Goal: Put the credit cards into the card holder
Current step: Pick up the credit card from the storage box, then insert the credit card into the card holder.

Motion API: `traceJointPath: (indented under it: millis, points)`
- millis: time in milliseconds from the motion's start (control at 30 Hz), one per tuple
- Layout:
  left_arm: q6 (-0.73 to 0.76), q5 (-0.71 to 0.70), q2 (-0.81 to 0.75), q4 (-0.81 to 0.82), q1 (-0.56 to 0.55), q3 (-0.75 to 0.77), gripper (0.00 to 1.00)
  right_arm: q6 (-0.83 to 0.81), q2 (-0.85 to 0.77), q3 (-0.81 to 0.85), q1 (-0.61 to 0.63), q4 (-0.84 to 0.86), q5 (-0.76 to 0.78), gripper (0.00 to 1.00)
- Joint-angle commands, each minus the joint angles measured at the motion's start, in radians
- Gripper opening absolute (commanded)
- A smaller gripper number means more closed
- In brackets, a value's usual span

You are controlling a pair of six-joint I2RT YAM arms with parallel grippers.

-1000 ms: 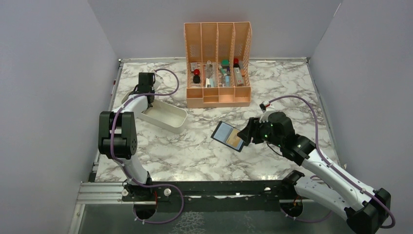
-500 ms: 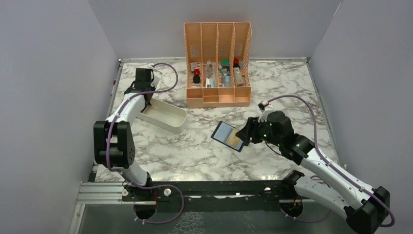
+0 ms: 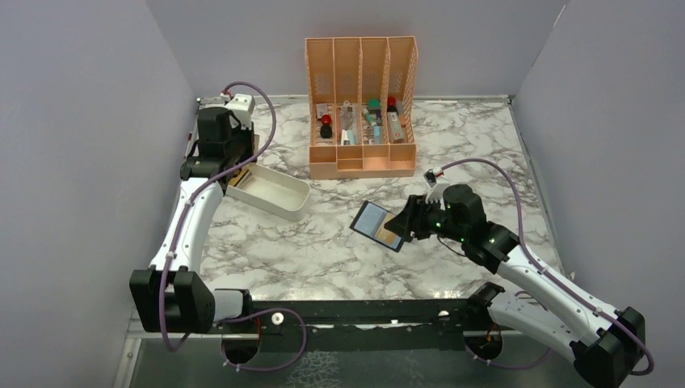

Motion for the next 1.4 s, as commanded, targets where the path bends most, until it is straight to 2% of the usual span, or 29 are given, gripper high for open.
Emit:
traceJointPath:
  millis: [0,100,167,233,300,367,433,567,733,867,1167,1267,1367]
  points:
    - [-0.158,0.340,-0.099,0.037,-0.005,-0.038,0.00,0.079,-0.017,-0.028,0.006,0.103,-0.089,0.56]
    - [-0.297,0.498,-0.159,0.151,-0.005,-0.102,0.00,0.149,-0.019,-0.035,0.006,0.168,-0.123,0.53]
    - [-0.447,0.595,-0.194,0.269,-0.005,-0.167,0.00,0.184,-0.017,-0.039,0.006,0.222,-0.150,0.50]
    - [-0.581,0.692,-0.220,0.378,-0.005,-0.233,0.00,0.219,-0.015,-0.044,0.006,0.271,-0.166,0.43]
    - [-0.734,0.767,-0.240,0.524,-0.006,-0.309,0.00,0.244,-0.010,-0.049,0.006,0.330,-0.188,0.37]
    - [-0.916,0.824,-0.256,0.717,-0.018,-0.403,0.00,0.261,0.000,-0.054,0.006,0.394,-0.207,0.36]
    - [-1.034,0.831,-0.267,0.803,-0.050,-0.456,0.00,0.280,0.015,-0.061,0.006,0.458,-0.226,0.36]
    - [-1.066,0.804,-0.276,0.822,-0.178,-0.488,0.00,0.331,0.052,-0.080,0.006,0.593,-0.257,0.34]
    - [-1.114,0.775,-0.266,0.883,-0.318,-0.522,0.00,0.354,0.124,-0.055,0.006,0.630,-0.269,0.33]
    - [-1.119,0.784,-0.256,0.895,-0.353,-0.536,0.00,0.380,0.148,-0.066,0.006,0.683,-0.286,0.39]
    - [-1.133,0.777,-0.231,0.923,-0.406,-0.554,0.00,0.414,0.169,-0.094,0.006,0.768,-0.304,0.38]
    - [-1.137,0.773,-0.218,0.932,-0.422,-0.554,0.00,0.415,0.174,-0.094,0.006,0.772,-0.305,0.35]
    - [-1.139,0.771,-0.204,0.941,-0.434,-0.558,0.00,0.418,0.172,-0.101,0.006,0.776,-0.301,0.21]
